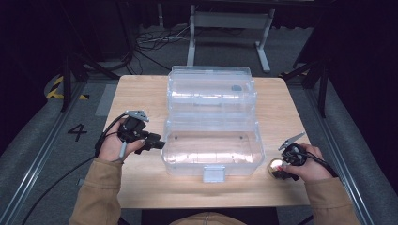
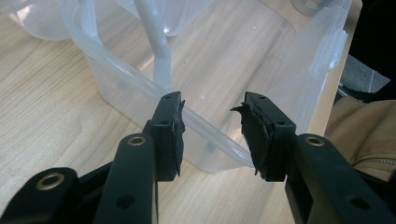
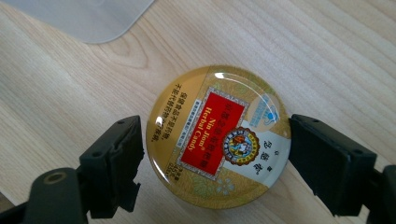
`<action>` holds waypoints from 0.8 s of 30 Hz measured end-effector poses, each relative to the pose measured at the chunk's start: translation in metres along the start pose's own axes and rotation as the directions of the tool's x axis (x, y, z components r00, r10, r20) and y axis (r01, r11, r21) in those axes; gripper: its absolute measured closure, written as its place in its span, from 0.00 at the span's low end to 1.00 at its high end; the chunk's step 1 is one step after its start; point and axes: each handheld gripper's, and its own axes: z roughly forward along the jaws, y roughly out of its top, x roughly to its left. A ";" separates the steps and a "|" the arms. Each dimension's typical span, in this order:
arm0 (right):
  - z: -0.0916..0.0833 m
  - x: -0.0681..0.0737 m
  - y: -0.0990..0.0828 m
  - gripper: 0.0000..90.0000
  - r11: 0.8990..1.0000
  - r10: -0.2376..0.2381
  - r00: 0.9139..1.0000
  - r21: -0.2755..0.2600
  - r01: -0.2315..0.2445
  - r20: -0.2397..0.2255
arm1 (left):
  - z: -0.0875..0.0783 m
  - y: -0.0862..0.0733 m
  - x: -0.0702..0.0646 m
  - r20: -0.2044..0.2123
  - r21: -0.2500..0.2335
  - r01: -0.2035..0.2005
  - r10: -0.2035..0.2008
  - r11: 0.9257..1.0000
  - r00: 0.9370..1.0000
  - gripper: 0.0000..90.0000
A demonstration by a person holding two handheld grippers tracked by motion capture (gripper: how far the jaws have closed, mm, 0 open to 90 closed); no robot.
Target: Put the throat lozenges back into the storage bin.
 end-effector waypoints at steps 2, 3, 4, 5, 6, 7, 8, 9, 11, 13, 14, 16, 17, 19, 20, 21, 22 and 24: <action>0.003 0.000 0.000 0.21 1.000 -0.003 1.000 0.013 0.003 0.002 | 0.000 0.000 0.000 0.003 0.005 -0.001 0.001 1.000 1.000 0.65; 0.003 0.000 -0.001 0.20 1.000 -0.003 1.000 0.019 0.003 0.007 | 0.000 0.000 0.000 0.003 0.005 -0.001 0.001 1.000 1.000 0.65; 0.005 0.000 -0.001 0.20 1.000 -0.006 1.000 0.031 0.006 0.008 | 0.001 0.000 0.000 0.002 0.004 0.000 0.000 1.000 1.000 0.65; 0.006 0.000 -0.001 0.20 0.999 -0.007 1.000 0.037 0.007 0.010 | 0.001 0.000 0.000 0.002 0.004 0.001 -0.001 1.000 1.000 0.66; 0.007 0.000 -0.001 0.20 0.999 -0.010 1.000 0.043 0.010 0.011 | 0.001 0.000 0.000 0.002 0.005 0.002 -0.002 1.000 1.000 0.65; 0.009 0.001 -0.001 0.20 0.999 -0.012 1.000 0.050 0.011 0.018 | 0.001 0.000 0.000 0.003 0.005 0.003 -0.003 1.000 1.000 0.65; 0.009 0.001 -0.001 0.20 0.999 -0.011 1.000 0.052 0.010 0.019 | 0.001 0.000 0.000 0.003 0.005 0.004 -0.004 1.000 1.000 0.66; 0.009 0.001 -0.001 0.20 0.999 -0.011 1.000 0.052 0.010 0.019 | 0.001 0.000 0.000 0.003 0.005 0.004 -0.004 1.000 1.000 0.66; 0.012 0.001 0.000 0.20 0.998 -0.014 1.000 0.064 0.013 0.021 | 0.001 0.000 0.000 0.003 0.005 0.004 -0.004 1.000 1.000 0.65; 0.013 0.002 0.000 0.21 0.997 -0.015 1.000 0.073 0.013 0.025 | 0.001 -0.001 0.001 0.004 0.006 0.003 -0.003 1.000 1.000 0.65; 0.014 0.002 0.000 0.21 0.997 -0.017 1.000 0.076 0.015 0.025 | 0.001 -0.001 0.001 0.005 0.007 0.003 -0.003 1.000 1.000 0.65; 0.015 0.002 0.001 0.21 0.997 -0.020 0.999 0.079 0.018 0.026 | 0.001 -0.001 0.001 0.004 0.009 0.003 -0.003 1.000 1.000 0.65; 0.015 0.002 0.001 0.21 0.997 -0.020 0.999 0.079 0.018 0.026 | 0.001 -0.001 0.001 0.004 0.009 0.003 -0.003 1.000 1.000 0.65; 0.017 0.002 0.001 0.21 0.997 -0.019 0.999 0.081 0.017 0.030 | 0.001 -0.001 0.001 0.004 0.009 0.004 -0.004 1.000 1.000 0.65; 0.017 0.002 0.001 0.21 0.997 -0.018 0.999 0.080 0.016 0.030 | 0.001 -0.001 0.001 0.003 0.008 0.005 -0.005 1.000 1.000 0.65; 0.017 0.002 0.001 0.21 0.997 -0.017 0.999 0.080 0.015 0.030 | 0.001 -0.001 0.001 0.003 0.008 0.005 -0.005 1.000 1.000 0.65; 0.017 0.002 0.001 0.21 0.997 -0.017 0.999 0.081 0.015 0.031 | 0.001 -0.001 0.001 0.004 0.009 0.005 -0.005 1.000 1.000 0.65; 0.017 0.002 0.002 0.21 0.997 -0.016 0.999 0.082 0.014 0.031 | 0.002 -0.001 0.001 0.003 0.008 0.005 -0.005 1.000 1.000 0.65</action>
